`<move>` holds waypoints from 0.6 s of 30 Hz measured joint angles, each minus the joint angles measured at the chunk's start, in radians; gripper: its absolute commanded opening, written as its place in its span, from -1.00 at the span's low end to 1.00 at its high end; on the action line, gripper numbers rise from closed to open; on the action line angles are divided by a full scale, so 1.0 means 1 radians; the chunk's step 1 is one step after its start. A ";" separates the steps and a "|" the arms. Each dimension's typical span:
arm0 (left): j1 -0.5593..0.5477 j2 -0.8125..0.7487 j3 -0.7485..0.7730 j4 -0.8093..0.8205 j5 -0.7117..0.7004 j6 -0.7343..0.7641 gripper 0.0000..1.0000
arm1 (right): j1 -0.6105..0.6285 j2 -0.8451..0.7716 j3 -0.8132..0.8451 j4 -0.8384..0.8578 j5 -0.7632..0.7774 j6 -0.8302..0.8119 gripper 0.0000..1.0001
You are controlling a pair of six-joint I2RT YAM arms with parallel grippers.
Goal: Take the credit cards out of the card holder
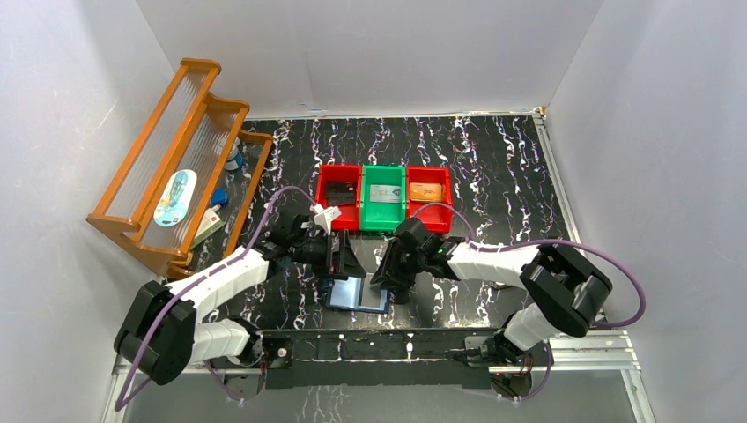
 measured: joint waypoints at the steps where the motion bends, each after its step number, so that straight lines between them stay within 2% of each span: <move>1: -0.001 0.000 0.000 0.000 -0.001 0.000 0.55 | 0.000 0.003 0.000 -0.002 -0.002 0.000 -0.13; 18: -0.044 0.106 0.010 -0.023 -0.074 -0.015 0.21 | 0.000 0.050 0.013 0.019 -0.042 0.003 -0.17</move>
